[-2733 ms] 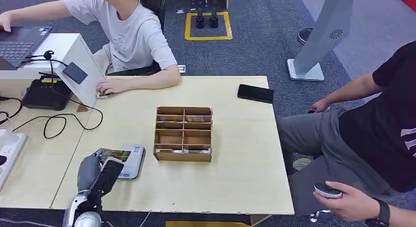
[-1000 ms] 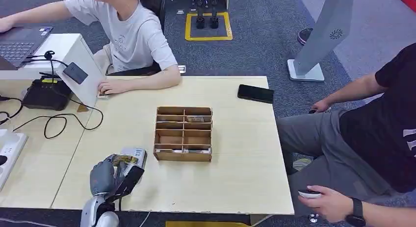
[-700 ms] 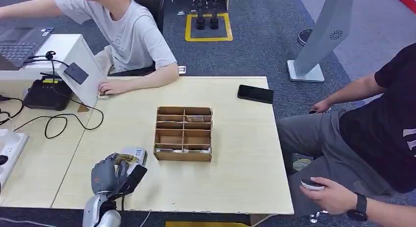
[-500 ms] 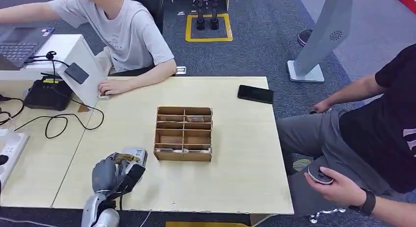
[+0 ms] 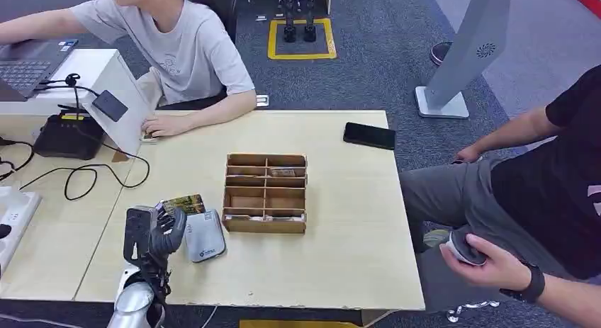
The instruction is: Pass the card to the sensor for recognition and then transmit it.
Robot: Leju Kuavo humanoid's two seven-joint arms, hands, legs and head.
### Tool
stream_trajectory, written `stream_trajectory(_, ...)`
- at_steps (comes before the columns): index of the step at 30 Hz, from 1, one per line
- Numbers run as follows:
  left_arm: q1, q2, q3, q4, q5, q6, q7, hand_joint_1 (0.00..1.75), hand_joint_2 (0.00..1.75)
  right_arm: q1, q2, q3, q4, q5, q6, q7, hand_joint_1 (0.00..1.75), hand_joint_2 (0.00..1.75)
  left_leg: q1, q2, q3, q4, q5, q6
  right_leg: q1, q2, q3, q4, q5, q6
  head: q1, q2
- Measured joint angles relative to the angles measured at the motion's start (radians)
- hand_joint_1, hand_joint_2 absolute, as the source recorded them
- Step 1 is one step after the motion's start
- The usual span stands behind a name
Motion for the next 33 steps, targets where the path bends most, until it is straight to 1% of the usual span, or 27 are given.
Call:
stream_trajectory(2, -0.007, 0.001, 0.001, -0.007, 0.007, 0.025, -0.022, 1.75, 1.75, 0.0, 0.0, 0.0, 0.0, 0.005, 0.001, 0.002, 0.0, 1.75, 0.0, 0.0, -0.001, 0.0, 0.0, 0.0, 0.0, 0.0, -0.001, 0.0, 0.0, 0.0, 0.0, 0.0)
stream_trajectory(6, -0.044, 0.002, 0.017, -0.013, 0.018, 0.098, -0.061, 1.75, 1.75, -0.002, 0.003, 0.0, -0.001, 0.017, 0.008, 0.009, 0.0, 1.75, 0.0, 0.0, -0.001, 0.0, 0.0, 0.0, 0.0, 0.0, -0.001, 0.0, 0.0, 0.0, 0.0, 0.0)
stream_trajectory(8, -0.07, 0.005, 0.024, -0.013, -0.017, 0.16, -0.095, 1.75, 1.75, -0.004, 0.004, 0.0, -0.002, 0.023, 0.015, 0.011, 0.0, 1.75, 0.0, 0.0, -0.001, 0.0, 0.0, 0.0, 0.0, 0.0, -0.001, 0.0, 0.0, 0.0, 0.0, 0.0)
stream_trajectory(9, -0.08, 0.007, 0.025, -0.013, -0.054, 0.197, -0.114, 1.75, 1.75, -0.005, 0.005, 0.0, -0.002, 0.029, 0.018, 0.013, 0.0, 1.75, 0.0, 0.0, -0.001, 0.0, 0.0, 0.0, 0.0, 0.0, -0.001, 0.0, 0.0, 0.0, 0.0, 0.0)
stream_trajectory(11, -0.106, 0.015, 0.025, -0.012, -0.18, 0.291, -0.144, 1.75, 1.75, -0.009, 0.005, 0.0, -0.004, 0.035, 0.027, 0.012, 0.0, 1.75, 0.0, 0.0, -0.001, 0.0, 0.0, 0.0, 0.0, 0.0, -0.001, 0.0, 0.0, 0.0, 0.0, 0.0)
stream_trajectory(12, -0.118, 0.018, 0.025, -0.012, -0.233, 0.325, -0.147, 1.75, 1.75, -0.012, 0.005, 0.0, -0.005, 0.04, 0.033, 0.012, 0.0, 1.75, 0.0, 0.0, -0.001, 0.0, 0.0, 0.0, 0.0, 0.0, -0.001, 0.0, 0.0, 0.0, 0.0, 0.0)
stream_trajectory(15, -0.155, 0.035, 0.02, -0.002, -0.446, 0.444, -0.148, 1.75, 1.75, -0.021, 0.005, 0.0, -0.009, 0.052, 0.046, 0.009, 0.0, 1.75, 0.0, 0.0, -0.001, 0.0, 0.0, 0.0, 0.0, 0.0, -0.001, 0.0, 0.0, 0.0, 0.0, 0.0)
stream_trajectory(17, -0.177, 0.052, 0.013, 0.01, -0.61, 0.5, -0.145, 1.75, 1.75, -0.027, 0.005, 0.001, -0.011, 0.062, 0.057, 0.002, 0.0, 1.75, 0.0, 0.0, -0.001, 0.0, 0.0, 0.0, 0.0, 0.001, -0.001, 0.0, 0.0, 0.0, 0.0, 0.0)
stream_trajectory(19, -0.193, 0.065, 0.01, 0.02, -0.715, 0.518, -0.143, 1.75, 1.75, -0.033, 0.005, 0.001, -0.014, 0.068, 0.061, 0.0, 0.0, 1.75, 0.0, 0.0, -0.001, 0.0, 0.0, 0.0, 0.0, 0.001, -0.001, 0.0, 0.0, 0.0, 0.0, 0.0)
stream_trajectory(22, -0.207, 0.074, 0.01, 0.035, -0.791, 0.521, -0.143, 1.75, 1.75, -0.037, 0.005, 0.001, -0.016, 0.071, 0.068, -0.005, 0.0, 1.75, 0.0, 0.001, -0.002, 0.0, 0.0, 0.0, 0.0, 0.001, -0.002, 0.0, 0.0, 0.0, 0.0, 0.0)
stream_trajectory(27, -0.223, 0.082, 0.01, 0.052, -0.836, 0.523, -0.137, 1.75, 1.75, -0.038, 0.005, 0.001, -0.016, 0.075, 0.068, -0.007, 0.0, 1.75, 0.0, 0.001, -0.002, 0.0, 0.0, 0.0, 0.0, 0.002, -0.002, 0.0, 0.0, 0.0, 0.0, 0.0)
stream_trajectory(29, -0.231, 0.082, 0.01, 0.061, -0.87, 0.523, -0.134, 1.75, 1.75, -0.038, 0.005, 0.001, -0.016, 0.08, 0.071, -0.001, 0.0, 1.75, 0.0, 0.001, -0.002, 0.0, 0.0, 0.0, 0.0, 0.002, -0.003, 0.0, 0.0, 0.0, 0.0, 0.0)
stream_trajectory(33, -0.244, 0.082, 0.01, 0.075, -0.916, 0.523, -0.114, 1.75, 1.75, -0.037, 0.005, 0.001, -0.016, 0.084, 0.071, 0.0, 0.0, 1.75, 0.0, 0.001, -0.002, 0.0, 0.0, 0.0, 0.0, 0.002, -0.003, 0.0, 0.0, 0.0, 0.0, 0.0)
